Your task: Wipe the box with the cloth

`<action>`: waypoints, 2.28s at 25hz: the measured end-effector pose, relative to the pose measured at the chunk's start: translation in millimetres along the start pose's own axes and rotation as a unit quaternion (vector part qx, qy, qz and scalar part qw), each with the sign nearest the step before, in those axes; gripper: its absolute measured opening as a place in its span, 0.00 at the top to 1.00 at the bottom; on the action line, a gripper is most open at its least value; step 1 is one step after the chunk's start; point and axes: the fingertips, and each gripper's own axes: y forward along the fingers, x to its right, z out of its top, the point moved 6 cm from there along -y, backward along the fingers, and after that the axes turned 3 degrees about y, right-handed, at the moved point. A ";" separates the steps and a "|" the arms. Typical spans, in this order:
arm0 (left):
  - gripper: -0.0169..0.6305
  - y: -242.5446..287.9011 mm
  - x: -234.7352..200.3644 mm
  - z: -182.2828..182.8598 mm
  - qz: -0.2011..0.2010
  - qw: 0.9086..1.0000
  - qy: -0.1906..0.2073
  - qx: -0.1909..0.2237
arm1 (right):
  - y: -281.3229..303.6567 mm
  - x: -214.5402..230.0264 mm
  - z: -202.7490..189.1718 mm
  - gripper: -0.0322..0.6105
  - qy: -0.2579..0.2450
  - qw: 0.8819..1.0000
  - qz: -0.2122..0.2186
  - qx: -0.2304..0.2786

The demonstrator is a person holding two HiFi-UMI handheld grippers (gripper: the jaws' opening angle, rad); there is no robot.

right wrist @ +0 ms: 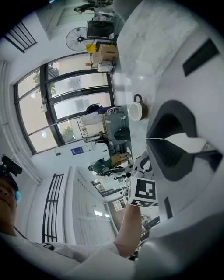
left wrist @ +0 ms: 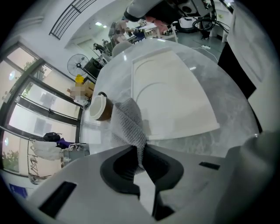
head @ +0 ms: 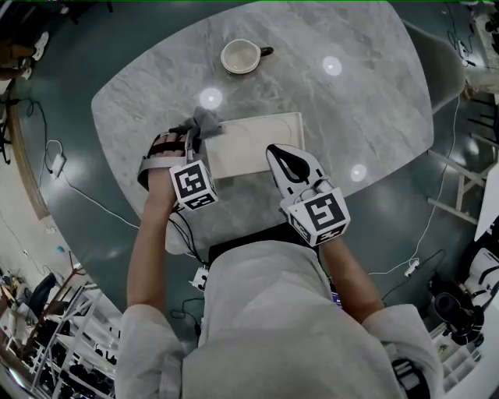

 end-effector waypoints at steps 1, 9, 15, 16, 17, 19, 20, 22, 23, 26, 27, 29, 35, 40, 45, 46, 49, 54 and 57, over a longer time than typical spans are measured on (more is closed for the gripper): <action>0.92 -0.4 2.2 0.9 -0.002 1.000 0.003 0.000 | -0.8 -0.6 -0.3 0.91 0.000 1.000 0.001 0.000; 0.92 -10.9 11.6 3.7 0.009 1.000 0.023 -0.010 | -8.0 -8.6 -4.6 0.91 -0.003 1.000 0.011 0.000; 0.92 -17.5 20.6 6.9 0.010 0.999 0.028 -0.013 | -13.2 -10.1 -9.1 0.91 -0.003 1.000 0.016 -0.002; 0.92 -18.0 22.2 7.1 0.010 0.999 0.028 -0.013 | -13.7 -10.5 -9.9 0.91 -0.003 1.000 0.017 -0.002; 0.92 -18.2 23.8 7.5 0.010 0.999 0.028 -0.014 | -14.3 -10.7 -10.8 0.91 -0.003 1.000 0.018 -0.003; 0.92 -19.2 27.2 9.0 0.011 0.999 0.028 -0.016 | -16.3 -10.8 -13.3 0.91 -0.004 1.000 0.021 -0.004; 0.92 -20.1 29.4 9.8 0.011 0.999 0.029 -0.018 | -17.7 -11.1 -14.5 0.91 -0.004 1.000 0.022 -0.005; 0.92 -22.5 34.7 11.2 0.011 0.999 0.033 -0.021 | -20.2 -12.7 -16.6 0.91 -0.005 1.000 0.025 -0.006; 0.92 -23.7 37.4 11.8 0.011 0.999 0.036 -0.023 | -21.2 -13.7 -17.2 0.91 -0.006 1.000 0.027 -0.006; 0.92 -26.6 44.4 13.2 0.008 0.999 0.041 -0.026 | -22.8 -15.6 -17.2 0.91 -0.008 0.999 0.031 -0.006; 0.92 -27.2 46.8 13.6 0.007 0.999 0.042 -0.027 | -23.0 -15.9 -17.3 0.91 -0.009 0.999 0.033 -0.006; 0.92 -27.8 52.2 14.3 0.005 0.999 0.045 -0.028 | -23.3 -16.5 -18.4 0.91 -0.010 0.999 0.035 -0.006; 0.92 -31.1 65.9 17.5 0.003 0.999 0.043 -0.033 | -27.8 -17.7 -24.0 0.91 -0.011 0.999 0.041 -0.008; 0.92 -36.0 78.3 20.4 0.001 0.999 0.039 -0.036 | -32.9 -22.4 -29.7 0.91 -0.013 0.999 0.046 -0.009; 0.92 -39.7 91.5 23.2 -0.002 0.999 0.034 -0.038 | -36.2 -25.3 -35.0 0.91 -0.015 0.998 0.053 -0.013; 0.92 -40.3 94.2 23.9 -0.003 0.999 0.031 -0.038 | -37.2 -25.6 -36.4 0.91 -0.016 0.998 0.053 -0.014; 0.92 -43.7 101.3 24.7 -0.005 0.999 0.025 -0.039 | -40.1 -28.5 -38.7 0.91 -0.019 0.998 0.056 -0.016; 0.92 -42.3 115.2 27.9 -0.023 0.998 -0.009 -0.050 | -41.9 -29.7 -40.0 0.91 -0.020 0.998 0.060 -0.017; 0.92 -41.0 118.2 30.2 -0.038 0.993 -0.099 -0.050 | -44.3 -28.4 -41.1 0.91 -0.019 0.998 0.061 -0.017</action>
